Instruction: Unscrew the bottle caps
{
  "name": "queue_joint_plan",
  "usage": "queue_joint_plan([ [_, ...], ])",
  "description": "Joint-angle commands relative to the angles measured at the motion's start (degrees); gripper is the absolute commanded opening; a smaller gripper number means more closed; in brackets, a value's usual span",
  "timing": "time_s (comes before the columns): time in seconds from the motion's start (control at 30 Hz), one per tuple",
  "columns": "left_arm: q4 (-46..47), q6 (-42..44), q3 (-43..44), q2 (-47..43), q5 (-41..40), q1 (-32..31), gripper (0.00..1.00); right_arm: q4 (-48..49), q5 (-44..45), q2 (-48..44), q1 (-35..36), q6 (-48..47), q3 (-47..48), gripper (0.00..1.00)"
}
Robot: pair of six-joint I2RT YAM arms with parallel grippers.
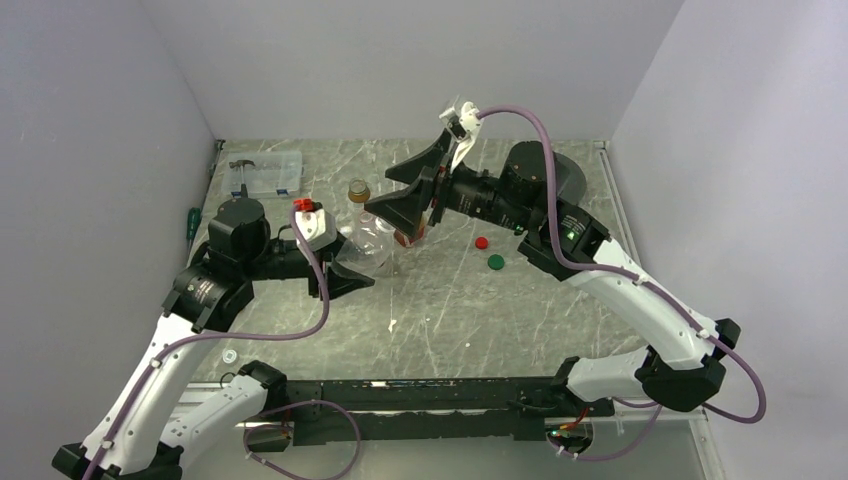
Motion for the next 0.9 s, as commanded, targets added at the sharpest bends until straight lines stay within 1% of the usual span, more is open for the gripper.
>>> queue_joint_plan([
  [0.0,3.8,-1.3,0.2,-0.3,-2.5,0.1,0.0,2.1,0.5,-2.3,0.0,1.9,-1.2,0.78],
  [0.13,3.8,-1.4,0.1,0.2,-5.4,0.1,0.0,4.5,-1.5,-2.4,0.2,3.9,-4.2,0.73],
  [0.3,4.2,-1.5,-0.2,0.6,-6.8,0.1,0.0,6.2,-1.2,-1.1,0.9,5.7,-5.3,0.62],
  [0.37,4.3,-1.7,-0.1,0.6,-7.3,0.1,0.0,5.8,-0.8,-0.2,1.3,5.9,-4.6,0.56],
  [0.5,4.8,-1.8,-0.1,0.3,-8.4,0.1,0.0,4.4,0.3,1.1,1.7,6.0,-4.0,0.39],
  [0.53,4.8,-1.9,0.0,0.2,-8.6,0.1,0.0,4.4,0.8,1.2,1.7,6.1,-4.2,0.36],
  [0.63,5.6,-2.4,-0.1,-0.1,-9.0,0.1,0.0,3.4,2.5,1.5,1.7,5.8,-4.5,0.35],
  [0.7,5.9,-2.7,-0.2,-0.3,-8.9,0.1,0.0,1.1,5.8,2.1,1.8,5.4,-3.7,0.35],
  [0.87,6.1,-2.7,-0.2,-0.3,-9.7,0.1,0.0,-0.3,7.5,2.6,2.1,5.3,-3.7,0.29],
])
